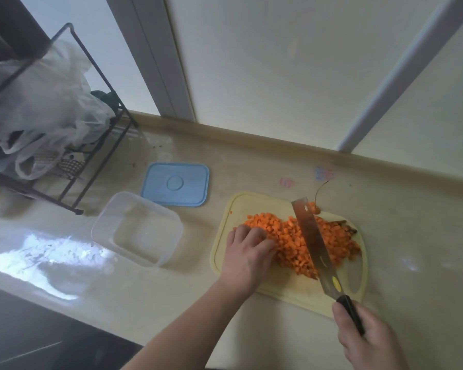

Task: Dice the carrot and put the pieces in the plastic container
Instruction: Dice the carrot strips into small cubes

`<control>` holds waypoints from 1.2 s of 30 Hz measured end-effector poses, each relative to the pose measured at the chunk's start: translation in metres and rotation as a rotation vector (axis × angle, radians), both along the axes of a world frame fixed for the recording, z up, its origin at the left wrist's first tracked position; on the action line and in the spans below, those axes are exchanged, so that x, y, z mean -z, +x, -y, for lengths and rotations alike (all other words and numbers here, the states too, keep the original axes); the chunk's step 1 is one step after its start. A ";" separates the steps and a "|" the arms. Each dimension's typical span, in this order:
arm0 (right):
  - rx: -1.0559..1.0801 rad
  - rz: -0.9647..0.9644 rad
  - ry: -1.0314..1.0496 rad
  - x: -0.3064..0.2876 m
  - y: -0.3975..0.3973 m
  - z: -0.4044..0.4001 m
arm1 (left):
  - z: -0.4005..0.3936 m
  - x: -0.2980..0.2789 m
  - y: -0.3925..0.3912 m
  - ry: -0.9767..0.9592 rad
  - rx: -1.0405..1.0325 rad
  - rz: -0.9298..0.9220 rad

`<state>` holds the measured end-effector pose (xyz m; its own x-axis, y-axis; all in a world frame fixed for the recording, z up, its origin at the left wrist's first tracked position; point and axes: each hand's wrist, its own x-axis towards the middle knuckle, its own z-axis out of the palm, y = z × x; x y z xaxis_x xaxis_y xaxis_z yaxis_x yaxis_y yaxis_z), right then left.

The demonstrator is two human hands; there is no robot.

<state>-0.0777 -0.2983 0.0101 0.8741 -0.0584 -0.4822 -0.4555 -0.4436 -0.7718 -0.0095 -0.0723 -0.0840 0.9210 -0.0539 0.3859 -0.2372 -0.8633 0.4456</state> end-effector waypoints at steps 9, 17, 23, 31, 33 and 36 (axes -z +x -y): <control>-0.247 -0.098 -0.042 0.023 -0.023 0.029 | 0.009 -0.006 -0.059 -0.042 0.075 -0.336; -0.403 -0.049 -0.252 0.029 -0.018 0.029 | 0.012 -0.009 -0.063 0.147 0.012 -0.277; -0.468 -0.038 -0.243 0.021 -0.013 0.028 | 0.014 -0.008 -0.062 0.138 0.002 -0.290; -0.433 -0.029 -0.279 0.025 -0.010 0.017 | 0.011 -0.002 -0.065 0.077 0.006 -0.271; -0.443 -0.035 -0.258 0.024 -0.008 0.016 | 0.011 0.000 -0.066 0.056 -0.001 -0.254; -0.436 0.009 -0.227 0.013 -0.007 0.011 | 0.009 0.002 -0.066 0.025 -0.013 -0.241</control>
